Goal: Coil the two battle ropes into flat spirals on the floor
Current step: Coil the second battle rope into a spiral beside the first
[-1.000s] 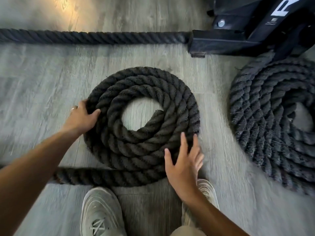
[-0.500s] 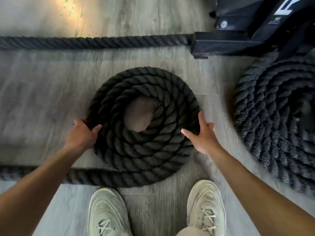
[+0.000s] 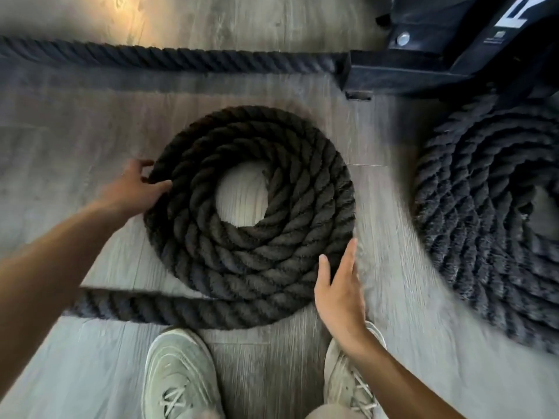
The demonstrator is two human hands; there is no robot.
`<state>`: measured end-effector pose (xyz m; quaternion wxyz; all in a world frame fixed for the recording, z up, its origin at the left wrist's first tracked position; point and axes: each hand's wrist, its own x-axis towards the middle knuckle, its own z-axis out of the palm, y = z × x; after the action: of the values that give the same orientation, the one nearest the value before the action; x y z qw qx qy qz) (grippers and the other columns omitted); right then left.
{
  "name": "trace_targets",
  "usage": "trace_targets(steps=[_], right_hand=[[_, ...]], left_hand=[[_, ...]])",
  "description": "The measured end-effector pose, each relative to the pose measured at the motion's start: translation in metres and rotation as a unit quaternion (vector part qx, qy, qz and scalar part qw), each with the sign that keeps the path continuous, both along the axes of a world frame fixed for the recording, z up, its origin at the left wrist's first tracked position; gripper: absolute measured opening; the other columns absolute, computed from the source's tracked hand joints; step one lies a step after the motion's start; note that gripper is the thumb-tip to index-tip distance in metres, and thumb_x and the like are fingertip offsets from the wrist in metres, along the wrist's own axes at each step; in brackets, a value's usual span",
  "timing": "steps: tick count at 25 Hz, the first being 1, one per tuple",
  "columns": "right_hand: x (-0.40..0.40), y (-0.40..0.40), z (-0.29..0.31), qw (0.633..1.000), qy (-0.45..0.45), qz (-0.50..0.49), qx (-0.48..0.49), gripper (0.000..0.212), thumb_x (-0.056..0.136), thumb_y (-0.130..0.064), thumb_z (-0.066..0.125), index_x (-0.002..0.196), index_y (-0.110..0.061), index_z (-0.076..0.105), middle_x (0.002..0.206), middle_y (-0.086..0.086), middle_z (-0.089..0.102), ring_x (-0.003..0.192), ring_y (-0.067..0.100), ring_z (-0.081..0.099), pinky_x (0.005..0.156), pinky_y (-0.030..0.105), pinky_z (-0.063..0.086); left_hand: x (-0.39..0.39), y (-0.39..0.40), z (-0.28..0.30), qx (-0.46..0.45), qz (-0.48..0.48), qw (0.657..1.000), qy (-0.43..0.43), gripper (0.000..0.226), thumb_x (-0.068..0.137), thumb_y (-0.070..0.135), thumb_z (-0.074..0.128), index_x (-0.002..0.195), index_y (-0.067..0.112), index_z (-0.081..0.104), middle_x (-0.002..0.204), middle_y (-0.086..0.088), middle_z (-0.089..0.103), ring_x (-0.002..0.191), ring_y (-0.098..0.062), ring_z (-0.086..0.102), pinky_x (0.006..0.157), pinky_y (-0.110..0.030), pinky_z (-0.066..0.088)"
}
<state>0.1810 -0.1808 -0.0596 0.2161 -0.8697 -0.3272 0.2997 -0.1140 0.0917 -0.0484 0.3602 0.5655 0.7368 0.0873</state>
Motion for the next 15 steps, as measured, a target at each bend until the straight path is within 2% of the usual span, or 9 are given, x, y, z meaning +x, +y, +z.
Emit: trace_targets(steps=[3,6,8,11,12,13,15], right_hand=[[0.011,0.011,0.002,1.000,0.007,0.028,-0.008,0.074,0.104,-0.053,0.030,0.160,-0.027,-0.010,0.159,0.012,0.034,0.134,0.036,0.047,0.102,0.048,0.044],[0.048,0.049,0.002,0.998,0.000,0.052,-0.042,0.068,0.105,-0.051,0.032,0.160,-0.036,-0.005,0.155,0.012,0.038,0.133,0.037,0.047,0.106,0.050,0.040],[0.078,0.087,0.007,0.997,-0.001,0.057,-0.058,0.063,0.104,-0.052,0.035,0.159,-0.041,0.007,0.153,0.012,0.040,0.135,0.037,0.045,0.108,0.050,0.039],[0.105,0.126,0.014,0.997,-0.048,0.043,-0.047,0.053,0.101,-0.057,0.040,0.149,-0.033,0.041,0.137,0.013,0.055,0.123,0.036,0.052,0.090,0.039,0.044],[0.104,0.129,0.013,0.997,-0.046,0.035,-0.049,0.054,0.101,-0.059,0.040,0.146,-0.029,0.044,0.135,0.014,0.056,0.120,0.036,0.053,0.087,0.039,0.044],[0.099,0.126,0.011,0.998,-0.033,0.025,-0.053,0.056,0.101,-0.059,0.038,0.148,-0.027,0.041,0.139,0.015,0.053,0.122,0.037,0.053,0.090,0.041,0.046],[0.080,0.103,0.005,0.999,-0.006,-0.002,-0.054,0.061,0.103,-0.055,0.035,0.157,-0.028,0.023,0.152,0.016,0.037,0.129,0.040,0.048,0.099,0.050,0.045]], left_hand=[[0.001,0.005,-0.012,0.006,-0.011,0.999,0.041,0.058,0.083,0.036,0.072,0.135,0.032,0.046,0.110,-0.009,0.069,0.087,-0.025,0.064,0.078,-0.040,0.055],[-0.005,-0.018,-0.008,-0.018,0.052,0.998,-0.008,0.063,0.077,0.027,0.077,0.130,0.028,0.043,0.103,-0.014,0.066,0.078,-0.030,0.069,0.060,-0.045,0.062],[-0.008,-0.055,-0.007,-0.044,0.090,0.993,-0.066,0.069,0.079,0.023,0.079,0.133,0.029,0.036,0.109,-0.014,0.064,0.080,-0.033,0.070,0.054,-0.045,0.061],[-0.004,-0.109,-0.010,-0.103,0.128,0.982,-0.091,0.070,0.076,0.029,0.083,0.127,0.027,0.035,0.113,-0.013,0.065,0.081,-0.036,0.072,0.060,-0.051,0.061],[-0.004,-0.113,-0.011,-0.116,0.122,0.983,-0.075,0.070,0.073,0.032,0.085,0.125,0.024,0.037,0.112,-0.013,0.065,0.082,-0.035,0.071,0.061,-0.050,0.061],[-0.004,-0.110,-0.011,-0.124,0.109,0.984,-0.060,0.073,0.071,0.033,0.086,0.125,0.021,0.039,0.111,-0.012,0.065,0.085,-0.034,0.070,0.062,-0.049,0.061],[-0.006,-0.089,-0.006,-0.127,0.096,0.986,-0.049,0.082,0.066,0.034,0.087,0.132,0.023,0.038,0.113,-0.008,0.062,0.091,-0.029,0.066,0.059,-0.043,0.060]])
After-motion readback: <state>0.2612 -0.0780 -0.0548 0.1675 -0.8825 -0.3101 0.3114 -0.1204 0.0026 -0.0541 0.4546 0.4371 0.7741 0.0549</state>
